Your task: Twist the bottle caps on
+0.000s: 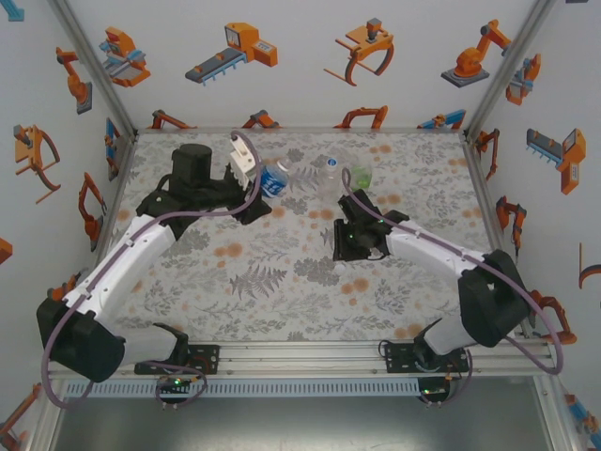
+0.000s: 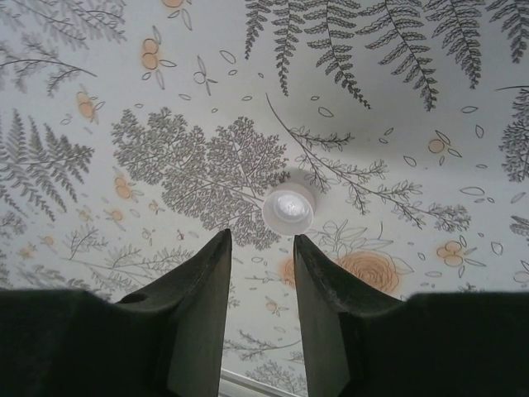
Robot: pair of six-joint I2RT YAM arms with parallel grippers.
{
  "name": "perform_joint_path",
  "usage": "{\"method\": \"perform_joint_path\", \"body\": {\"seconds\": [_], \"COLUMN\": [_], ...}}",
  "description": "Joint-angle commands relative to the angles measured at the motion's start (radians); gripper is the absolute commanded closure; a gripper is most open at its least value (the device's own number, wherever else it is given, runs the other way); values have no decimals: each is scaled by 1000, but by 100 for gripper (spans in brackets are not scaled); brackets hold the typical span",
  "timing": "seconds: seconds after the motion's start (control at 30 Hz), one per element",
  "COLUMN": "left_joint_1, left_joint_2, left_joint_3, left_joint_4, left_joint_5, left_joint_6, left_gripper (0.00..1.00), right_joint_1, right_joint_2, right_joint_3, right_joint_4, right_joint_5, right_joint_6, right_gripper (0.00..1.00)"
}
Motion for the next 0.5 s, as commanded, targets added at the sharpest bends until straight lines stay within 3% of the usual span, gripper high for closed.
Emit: {"method": "perform_joint_path", "body": {"seconds": [0.0,0.17,0.47], "left_joint_1": [3,4,4], "left_joint_2": [-50,-71,-25], "left_joint_3": [-48,-102,-79], "left_joint_4": [-13,35,16], "left_joint_5": [-43,-64,-4], "left_joint_6": [-30,7,32], "left_gripper": [100,100,100], "right_joint_1": [1,1,1], "right_joint_2": [31,75,112], "right_joint_3": [-14,-5,-4], "right_joint_4": [42,28,23], "right_joint_5": [13,30,19], "right_joint_6": [31,20,20], "right_gripper": [63,61,61]}}
